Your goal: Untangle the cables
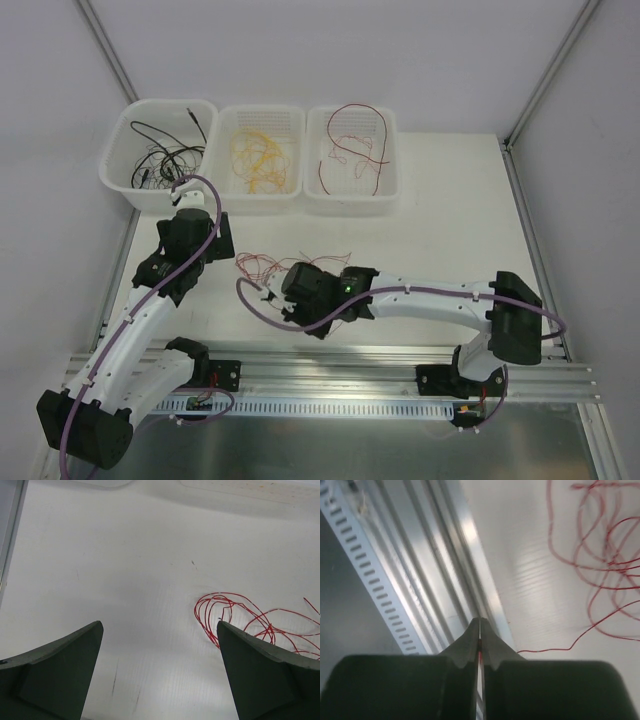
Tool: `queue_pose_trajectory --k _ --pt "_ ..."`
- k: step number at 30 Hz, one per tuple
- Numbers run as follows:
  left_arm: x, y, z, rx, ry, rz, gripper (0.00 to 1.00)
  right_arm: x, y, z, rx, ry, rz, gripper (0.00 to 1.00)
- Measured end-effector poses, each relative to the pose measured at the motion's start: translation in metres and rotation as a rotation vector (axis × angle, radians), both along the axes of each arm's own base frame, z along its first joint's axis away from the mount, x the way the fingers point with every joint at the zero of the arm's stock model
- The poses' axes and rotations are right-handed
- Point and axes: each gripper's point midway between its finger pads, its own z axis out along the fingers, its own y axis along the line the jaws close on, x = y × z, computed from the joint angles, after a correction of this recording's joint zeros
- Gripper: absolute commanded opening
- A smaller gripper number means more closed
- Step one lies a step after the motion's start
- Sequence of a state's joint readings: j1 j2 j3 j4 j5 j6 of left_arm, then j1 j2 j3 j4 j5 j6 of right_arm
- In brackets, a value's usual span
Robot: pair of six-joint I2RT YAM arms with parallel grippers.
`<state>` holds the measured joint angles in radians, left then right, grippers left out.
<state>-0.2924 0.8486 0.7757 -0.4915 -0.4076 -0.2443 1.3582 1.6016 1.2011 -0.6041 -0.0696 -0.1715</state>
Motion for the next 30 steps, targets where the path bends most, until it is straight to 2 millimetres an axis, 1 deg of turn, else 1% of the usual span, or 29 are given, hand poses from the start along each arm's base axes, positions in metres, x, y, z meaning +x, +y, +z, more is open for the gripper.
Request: queue_pose_trajectory --k 2,6,8,11,14,19,22,24,27,30 --pt "0.0 0.0 0.0 0.0 0.0 0.0 0.99 0.025 0.012 0.02 0.067 -0.015 -0.057 0.01" --pt "0.0 0.0 0.0 -0.001 0.0 -0.001 0.99 0.074 0.02 0.043 0.155 -0.013 -0.188 0.01" --pt "0.0 0.0 0.0 -0.001 0.001 -0.001 0.99 0.097 0.021 0.049 0.186 -0.01 -0.26 0.01" --pt "0.0 -0.001 -0.001 -0.001 0.005 -0.003 0.99 0.121 0.032 0.049 0.228 0.001 -0.341 0.01" --pt "0.001 -0.001 -0.002 -0.001 0.009 -0.004 0.99 0.136 0.042 0.036 0.236 0.004 -0.408 0.02" --pt "0.001 -0.001 -0.004 0.0 0.014 -0.004 0.99 0.163 0.05 -0.004 0.17 -0.044 -0.533 0.07" --pt "0.001 -0.001 -0.004 0.001 0.015 -0.004 0.99 0.176 0.043 -0.029 0.105 -0.093 -0.603 0.08" --pt "0.001 -0.001 -0.004 0.001 0.015 -0.004 0.99 0.183 0.037 -0.041 0.068 -0.125 -0.638 0.08" --pt "0.001 -0.001 -0.004 0.001 0.015 -0.005 0.99 0.189 0.031 -0.051 0.034 -0.161 -0.67 0.08" --pt "0.001 -0.001 -0.004 0.001 0.016 -0.005 0.99 0.194 0.026 -0.059 0.006 -0.189 -0.692 0.13"
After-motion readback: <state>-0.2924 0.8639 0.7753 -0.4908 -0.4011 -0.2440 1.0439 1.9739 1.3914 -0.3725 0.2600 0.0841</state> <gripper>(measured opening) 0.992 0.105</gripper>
